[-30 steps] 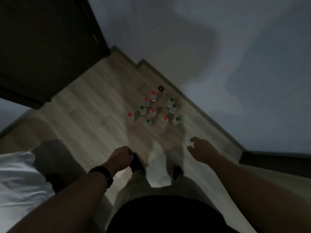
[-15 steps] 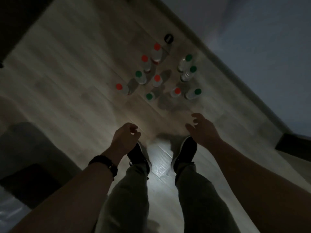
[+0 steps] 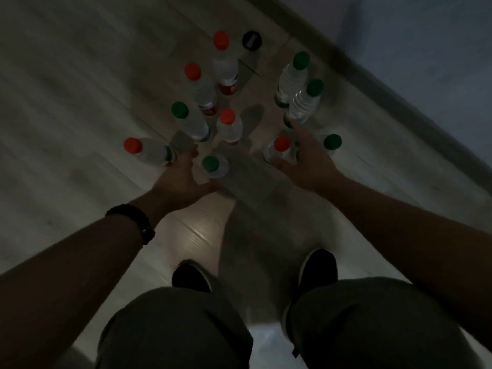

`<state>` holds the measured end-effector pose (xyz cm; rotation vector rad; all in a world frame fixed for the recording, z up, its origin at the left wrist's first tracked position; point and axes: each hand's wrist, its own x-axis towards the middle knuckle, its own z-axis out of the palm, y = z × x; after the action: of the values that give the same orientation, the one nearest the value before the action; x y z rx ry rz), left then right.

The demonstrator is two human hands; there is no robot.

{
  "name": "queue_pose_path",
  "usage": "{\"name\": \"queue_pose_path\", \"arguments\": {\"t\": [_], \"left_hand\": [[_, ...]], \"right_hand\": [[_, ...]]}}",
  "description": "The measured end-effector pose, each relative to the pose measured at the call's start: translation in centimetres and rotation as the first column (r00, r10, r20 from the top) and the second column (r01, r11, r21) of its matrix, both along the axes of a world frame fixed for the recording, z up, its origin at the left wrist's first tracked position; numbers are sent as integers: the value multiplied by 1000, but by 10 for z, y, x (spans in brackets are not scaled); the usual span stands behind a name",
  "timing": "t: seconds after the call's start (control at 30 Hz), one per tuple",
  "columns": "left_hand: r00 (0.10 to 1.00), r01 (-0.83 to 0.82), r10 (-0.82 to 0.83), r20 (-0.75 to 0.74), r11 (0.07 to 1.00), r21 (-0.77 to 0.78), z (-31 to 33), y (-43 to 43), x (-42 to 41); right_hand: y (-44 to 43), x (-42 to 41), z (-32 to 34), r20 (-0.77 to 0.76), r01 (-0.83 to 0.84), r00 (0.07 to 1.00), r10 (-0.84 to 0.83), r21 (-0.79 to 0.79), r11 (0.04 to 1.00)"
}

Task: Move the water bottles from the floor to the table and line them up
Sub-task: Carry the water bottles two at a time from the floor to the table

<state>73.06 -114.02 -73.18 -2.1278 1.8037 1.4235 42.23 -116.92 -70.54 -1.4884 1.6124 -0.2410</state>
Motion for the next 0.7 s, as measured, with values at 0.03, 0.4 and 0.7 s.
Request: {"name": "queue_pose_path", "arguments": {"t": [0.03, 0.4, 0.7], "left_hand": [[999, 14, -15, -32, 1000, -26, -8, -5, 0], [986, 56, -102, -128, 944, -324, -52, -9, -8], [986, -50, -8, -166, 938, -343, 15, -4, -12]], "right_hand": [[-9, -2, -7, 16, -12, 1000, 12, 20, 1000], [-11, -8, -64, 106, -46, 993, 59, -115, 992], [-8, 5, 0, 159, -10, 987, 27, -104, 995]]}}
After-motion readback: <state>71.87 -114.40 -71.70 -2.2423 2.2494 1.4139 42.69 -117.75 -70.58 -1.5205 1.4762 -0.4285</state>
